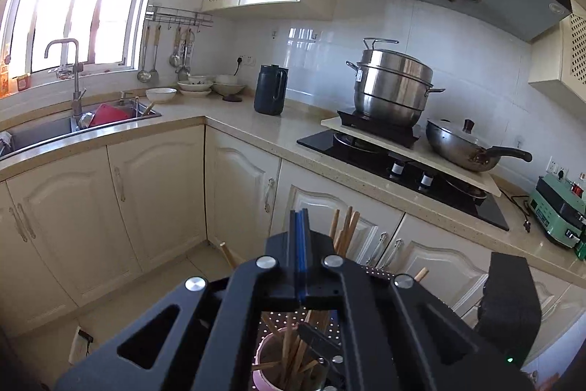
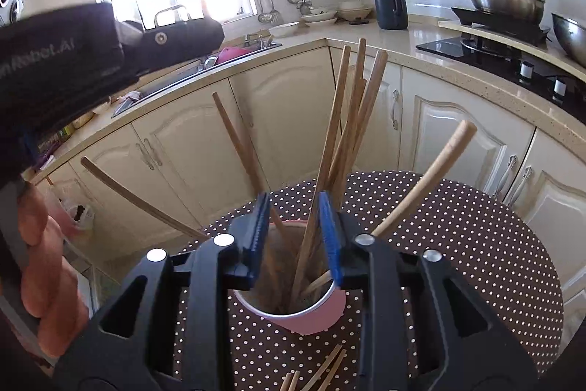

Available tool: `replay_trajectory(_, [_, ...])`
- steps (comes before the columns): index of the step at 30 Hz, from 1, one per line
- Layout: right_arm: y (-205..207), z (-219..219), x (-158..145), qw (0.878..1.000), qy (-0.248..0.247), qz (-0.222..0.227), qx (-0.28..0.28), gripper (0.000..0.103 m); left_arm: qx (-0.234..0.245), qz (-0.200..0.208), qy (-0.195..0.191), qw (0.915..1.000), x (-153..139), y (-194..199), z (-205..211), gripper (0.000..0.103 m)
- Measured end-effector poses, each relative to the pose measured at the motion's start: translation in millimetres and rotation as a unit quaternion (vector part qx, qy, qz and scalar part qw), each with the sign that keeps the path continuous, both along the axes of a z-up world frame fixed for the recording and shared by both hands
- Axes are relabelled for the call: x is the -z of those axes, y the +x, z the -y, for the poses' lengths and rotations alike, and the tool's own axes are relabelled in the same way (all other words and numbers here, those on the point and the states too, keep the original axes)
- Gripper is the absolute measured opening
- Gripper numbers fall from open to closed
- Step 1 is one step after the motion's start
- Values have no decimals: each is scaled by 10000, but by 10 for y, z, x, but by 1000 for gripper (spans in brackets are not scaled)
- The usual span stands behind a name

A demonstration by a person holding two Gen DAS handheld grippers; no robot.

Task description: Organize utensils

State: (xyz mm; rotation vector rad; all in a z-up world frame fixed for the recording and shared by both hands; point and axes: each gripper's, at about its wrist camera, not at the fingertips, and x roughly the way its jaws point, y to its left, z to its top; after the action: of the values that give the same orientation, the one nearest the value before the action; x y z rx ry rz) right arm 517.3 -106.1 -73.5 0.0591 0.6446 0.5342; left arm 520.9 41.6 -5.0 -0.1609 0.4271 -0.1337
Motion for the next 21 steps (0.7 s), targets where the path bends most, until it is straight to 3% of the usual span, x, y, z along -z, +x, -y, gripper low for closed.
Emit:
replay_trajectory(4, [-12,9,19,10000,-7,-10,-41,43,-52,105,-142,9998,-24,-43,-72,1])
replay_trajectory(15, [-375,177,-66,9999,11,139,91,43,-185,-222,371,9989,272,-370,-36,1])
replay_trajectory(16, [-424,200,-95,9998,6,180,110,43,-179,-252,367,9988,286,-411,-36,8])
replay_trajectory(17, [-484,228,-123,9997,-11,209,116,43,-153,-301,374,9987,298,-461,-31,33])
replay_trajectory(18, [-537,250,-139,9997,-28,225,127,43,-187,-266,392,9987,307,-534,-31,43])
replay_trajectory(21, [-713,320,-177,9996,-94,233,160,43,-209,-164,466,9986,342,-763,-6,45])
